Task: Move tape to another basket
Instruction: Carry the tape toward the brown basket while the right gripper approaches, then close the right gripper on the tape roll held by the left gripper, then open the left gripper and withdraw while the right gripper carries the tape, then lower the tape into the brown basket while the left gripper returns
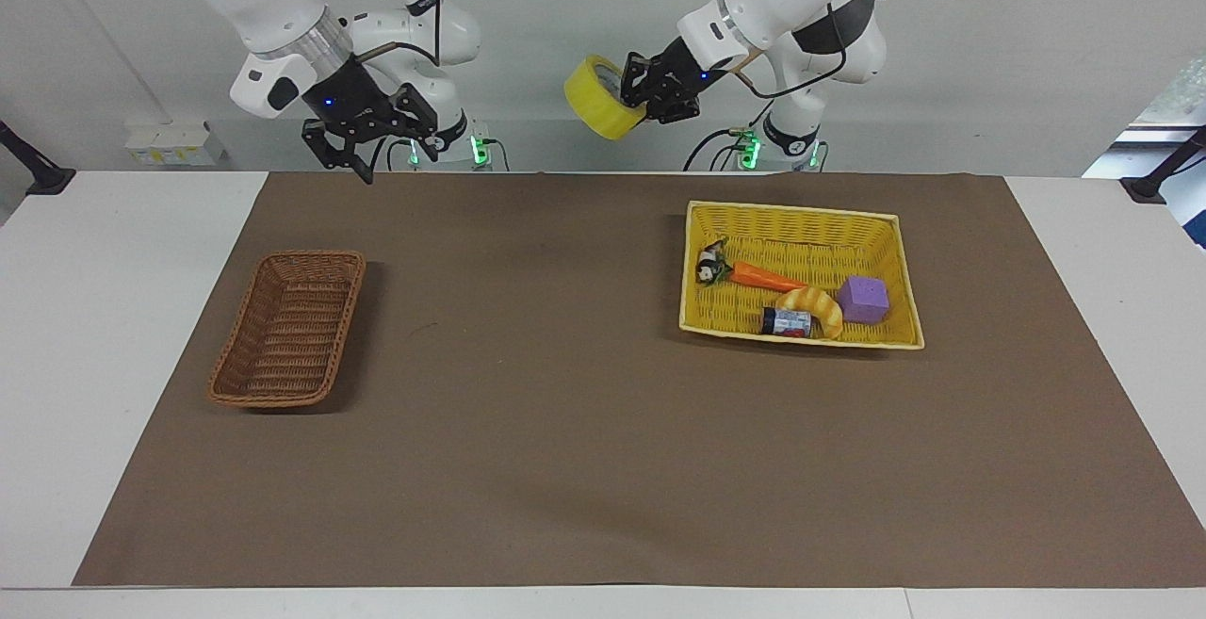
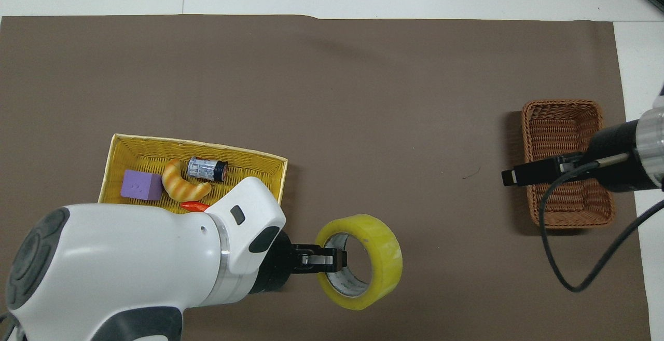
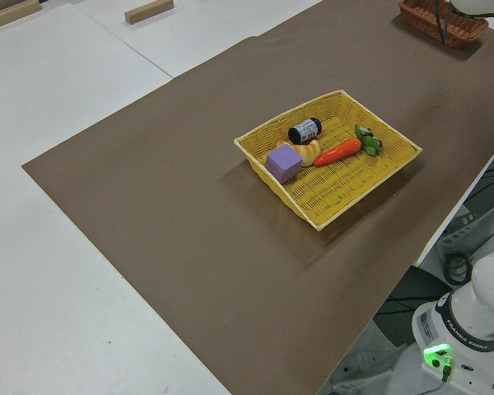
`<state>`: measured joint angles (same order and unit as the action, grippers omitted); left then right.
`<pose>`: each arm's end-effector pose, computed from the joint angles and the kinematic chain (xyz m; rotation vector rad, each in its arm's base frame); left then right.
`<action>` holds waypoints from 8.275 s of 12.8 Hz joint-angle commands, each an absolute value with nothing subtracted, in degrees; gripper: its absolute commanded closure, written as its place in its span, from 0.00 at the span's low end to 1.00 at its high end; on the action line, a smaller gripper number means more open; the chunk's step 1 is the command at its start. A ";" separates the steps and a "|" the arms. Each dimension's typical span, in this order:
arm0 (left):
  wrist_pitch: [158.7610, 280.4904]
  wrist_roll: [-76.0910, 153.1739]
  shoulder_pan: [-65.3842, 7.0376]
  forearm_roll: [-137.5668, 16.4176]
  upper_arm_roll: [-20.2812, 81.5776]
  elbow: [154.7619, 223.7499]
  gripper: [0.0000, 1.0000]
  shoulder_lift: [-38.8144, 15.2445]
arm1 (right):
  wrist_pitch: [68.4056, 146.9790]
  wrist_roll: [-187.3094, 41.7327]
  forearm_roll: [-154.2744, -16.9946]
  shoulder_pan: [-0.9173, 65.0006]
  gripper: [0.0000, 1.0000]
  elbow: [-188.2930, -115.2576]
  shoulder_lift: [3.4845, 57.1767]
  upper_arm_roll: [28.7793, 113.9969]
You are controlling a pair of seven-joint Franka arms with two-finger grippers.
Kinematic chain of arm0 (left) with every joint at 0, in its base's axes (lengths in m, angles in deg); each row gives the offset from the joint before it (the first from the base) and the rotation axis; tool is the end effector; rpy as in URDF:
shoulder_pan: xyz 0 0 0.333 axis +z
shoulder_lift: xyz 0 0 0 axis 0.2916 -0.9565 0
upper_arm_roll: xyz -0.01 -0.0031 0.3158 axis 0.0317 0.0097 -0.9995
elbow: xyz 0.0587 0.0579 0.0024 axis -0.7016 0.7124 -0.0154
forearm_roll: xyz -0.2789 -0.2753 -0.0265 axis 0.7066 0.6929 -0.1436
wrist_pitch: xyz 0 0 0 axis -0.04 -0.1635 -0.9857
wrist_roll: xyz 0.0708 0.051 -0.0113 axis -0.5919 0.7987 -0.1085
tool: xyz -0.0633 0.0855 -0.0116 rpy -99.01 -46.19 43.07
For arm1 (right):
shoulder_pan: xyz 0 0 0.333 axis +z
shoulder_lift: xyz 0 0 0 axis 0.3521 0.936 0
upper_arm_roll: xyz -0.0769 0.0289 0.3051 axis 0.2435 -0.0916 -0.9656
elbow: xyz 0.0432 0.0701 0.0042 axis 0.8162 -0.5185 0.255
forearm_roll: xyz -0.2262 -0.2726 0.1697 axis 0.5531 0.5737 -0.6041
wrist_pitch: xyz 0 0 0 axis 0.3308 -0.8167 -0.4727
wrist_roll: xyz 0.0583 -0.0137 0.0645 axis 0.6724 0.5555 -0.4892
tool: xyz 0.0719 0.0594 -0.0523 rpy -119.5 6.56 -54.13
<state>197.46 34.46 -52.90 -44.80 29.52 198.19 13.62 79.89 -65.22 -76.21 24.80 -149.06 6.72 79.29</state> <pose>0.3719 -0.3387 0.5860 2.4427 -0.0873 -0.1544 0.5022 0.0691 0.6197 -2.7692 -0.0884 0.0854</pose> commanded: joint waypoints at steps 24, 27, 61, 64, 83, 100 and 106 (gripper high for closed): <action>223.01 22.69 -61.60 -41.49 32.98 196.33 1.00 6.89 | 83.78 -37.13 -92.44 33.19 0.00 -154.02 4.00 79.81; 218.38 20.17 -60.55 -44.14 32.89 196.78 1.00 8.03 | 84.31 -29.73 -97.94 30.90 0.00 -154.37 3.92 79.73; 209.47 -21.95 -58.70 -49.15 32.54 188.87 1.00 4.25 | 80.71 -50.56 -87.92 31.87 1.00 -154.46 3.39 79.03; 209.74 -21.60 -58.70 -49.24 32.45 188.87 0.76 4.25 | 81.06 -48.53 -87.57 32.04 1.00 -154.11 3.56 79.03; 173.09 31.94 -31.30 -70.30 32.19 184.30 0.00 8.47 | 88.70 -79.16 -67.26 9.14 1.00 -159.28 14.09 79.20; 162.65 57.85 -15.28 -85.18 31.57 173.41 0.00 3.37 | 107.34 -92.38 -61.11 2.60 1.00 -158.68 25.80 79.03; 161.22 56.10 -14.76 -85.45 31.66 171.29 0.00 1.79 | 107.16 -95.71 -60.93 0.50 0.98 -159.03 25.89 79.12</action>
